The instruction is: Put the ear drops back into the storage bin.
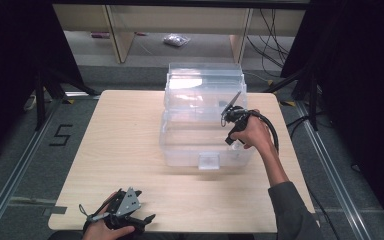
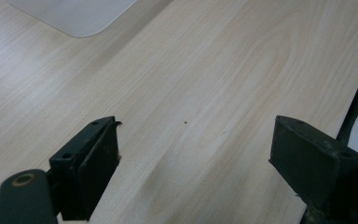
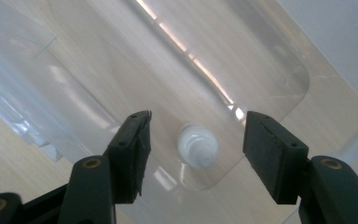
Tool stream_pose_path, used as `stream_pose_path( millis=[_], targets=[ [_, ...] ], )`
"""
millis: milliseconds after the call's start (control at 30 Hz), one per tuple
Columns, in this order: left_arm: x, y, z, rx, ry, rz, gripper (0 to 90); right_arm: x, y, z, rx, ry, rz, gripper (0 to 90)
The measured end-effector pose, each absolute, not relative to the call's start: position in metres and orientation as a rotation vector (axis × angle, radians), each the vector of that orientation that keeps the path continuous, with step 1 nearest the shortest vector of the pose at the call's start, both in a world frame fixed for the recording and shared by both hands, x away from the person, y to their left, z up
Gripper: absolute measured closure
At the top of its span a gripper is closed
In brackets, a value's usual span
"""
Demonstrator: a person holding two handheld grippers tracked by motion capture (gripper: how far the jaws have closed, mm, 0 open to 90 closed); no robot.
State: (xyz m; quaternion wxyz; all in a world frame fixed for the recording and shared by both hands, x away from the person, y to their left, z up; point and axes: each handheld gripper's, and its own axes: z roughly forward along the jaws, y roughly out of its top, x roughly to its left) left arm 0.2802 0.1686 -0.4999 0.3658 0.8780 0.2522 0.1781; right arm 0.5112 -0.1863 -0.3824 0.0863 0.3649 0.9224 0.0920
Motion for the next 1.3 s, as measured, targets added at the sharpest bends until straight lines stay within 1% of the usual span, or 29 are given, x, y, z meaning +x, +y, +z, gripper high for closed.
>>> stream_pose_path(
  millis=[200,433,1033,1300],
  targets=[
    [0.28,0.168,-0.5,2.252,0.67,0.447,14.9,0.505,-0.19,-0.376,1.075,2.729,0.349,35.3],
    [0.28,0.168,-0.5,2.255,0.654,0.46,15.0,0.496,-0.189,-0.372,1.111,2.725,0.404,32.5],
    [0.28,0.168,-0.5,2.253,0.653,0.457,15.0,0.474,-0.186,-0.358,1.037,2.699,0.477,29.5],
    [0.28,0.168,-0.5,2.252,0.656,0.463,15.0,0.461,-0.189,-0.36,1.029,2.691,0.533,28.6]
  ],
)
